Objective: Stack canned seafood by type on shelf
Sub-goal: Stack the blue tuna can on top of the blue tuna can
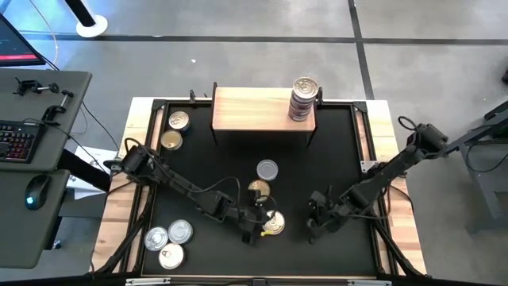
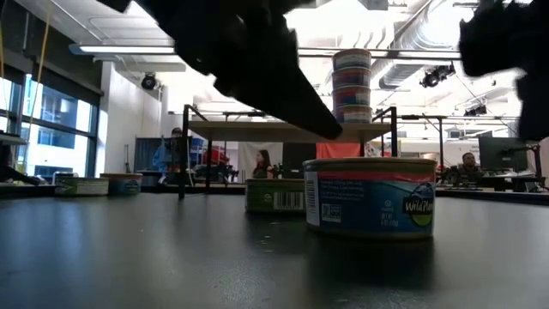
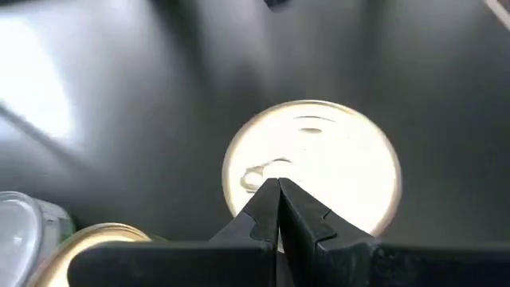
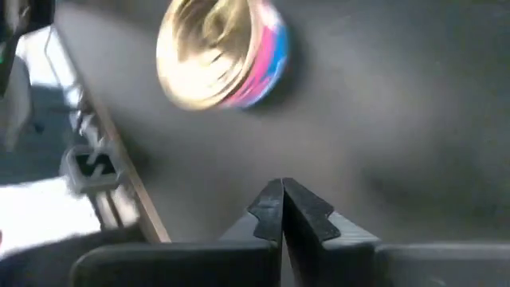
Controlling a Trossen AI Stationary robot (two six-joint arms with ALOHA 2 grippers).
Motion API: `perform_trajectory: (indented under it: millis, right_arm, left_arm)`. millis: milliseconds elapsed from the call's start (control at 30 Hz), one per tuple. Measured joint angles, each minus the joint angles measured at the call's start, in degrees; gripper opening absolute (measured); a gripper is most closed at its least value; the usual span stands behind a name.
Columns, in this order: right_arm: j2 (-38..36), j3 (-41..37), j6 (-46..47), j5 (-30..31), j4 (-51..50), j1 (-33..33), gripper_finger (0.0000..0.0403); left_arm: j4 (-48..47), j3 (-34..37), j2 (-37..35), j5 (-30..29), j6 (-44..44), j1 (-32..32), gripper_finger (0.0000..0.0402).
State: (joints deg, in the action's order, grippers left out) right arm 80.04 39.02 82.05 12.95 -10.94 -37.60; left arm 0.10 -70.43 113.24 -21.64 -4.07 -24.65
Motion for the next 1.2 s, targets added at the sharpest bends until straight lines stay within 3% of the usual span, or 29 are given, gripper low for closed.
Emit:
perform_trajectory:
  millis: [133,467,900,1200]
  right_arm:
    - [4.6,0.0,-0.8,-1.1,5.0,3.4,0.0000]
    - [15.0,3.7,-0.1,-5.5,6.3,8.1,0.0000]
    - [15.8,4.1,1.8,-5.5,10.3,8.5,0.0000]
    - [15.8,4.0,3.0,-2.8,17.0,8.7,0.0000]
  left_arm:
    - [-0.9,-0.1,1.0,0.4,-1.0,0.7,0.0000]
    - [-3.7,-0.1,1.1,0.4,-7.8,-1.8,0.0000]
    - [1.5,3.3,0.8,0.1,-17.9,-2.7,0.0000]
    - [4.1,5.0,0.8,1.6,-19.8,-3.2,0.0000]
